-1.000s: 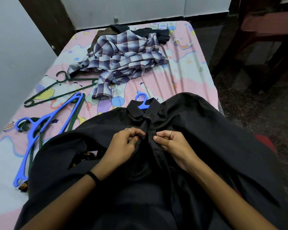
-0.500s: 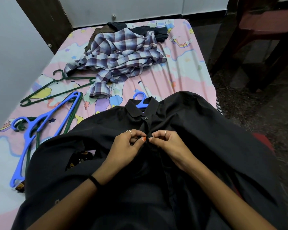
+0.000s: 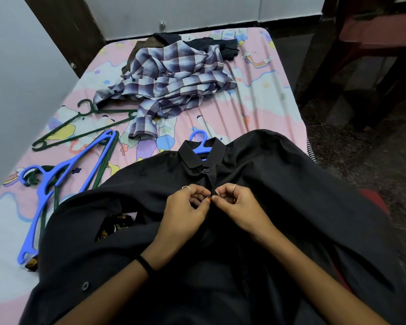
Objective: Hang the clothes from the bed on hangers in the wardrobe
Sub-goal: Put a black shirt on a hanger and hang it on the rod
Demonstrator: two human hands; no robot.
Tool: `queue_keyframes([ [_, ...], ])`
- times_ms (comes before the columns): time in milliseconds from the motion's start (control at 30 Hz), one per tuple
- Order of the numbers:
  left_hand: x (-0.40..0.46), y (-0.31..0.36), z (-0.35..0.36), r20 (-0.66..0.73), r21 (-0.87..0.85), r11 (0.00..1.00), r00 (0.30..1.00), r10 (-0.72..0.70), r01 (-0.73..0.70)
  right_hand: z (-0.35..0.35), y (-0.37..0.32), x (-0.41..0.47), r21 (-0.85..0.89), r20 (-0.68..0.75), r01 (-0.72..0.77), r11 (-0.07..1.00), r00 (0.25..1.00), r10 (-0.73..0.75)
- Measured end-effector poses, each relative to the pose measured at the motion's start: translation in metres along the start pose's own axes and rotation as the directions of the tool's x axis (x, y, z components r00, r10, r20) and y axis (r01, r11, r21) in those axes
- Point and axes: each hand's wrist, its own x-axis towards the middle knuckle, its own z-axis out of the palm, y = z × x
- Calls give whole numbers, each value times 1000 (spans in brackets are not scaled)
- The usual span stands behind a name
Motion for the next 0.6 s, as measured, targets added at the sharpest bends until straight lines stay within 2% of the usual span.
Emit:
queue_keyframes([
  [367,-3,-3,3,0,-241,952,980,-197,191,0,-2,-1,-16,-25,18,1000,1000,-19],
  [600,1,8,9,2,-297,935,979,-202,194,-4,-3,-4,169,-79,-15,986,996,28],
])
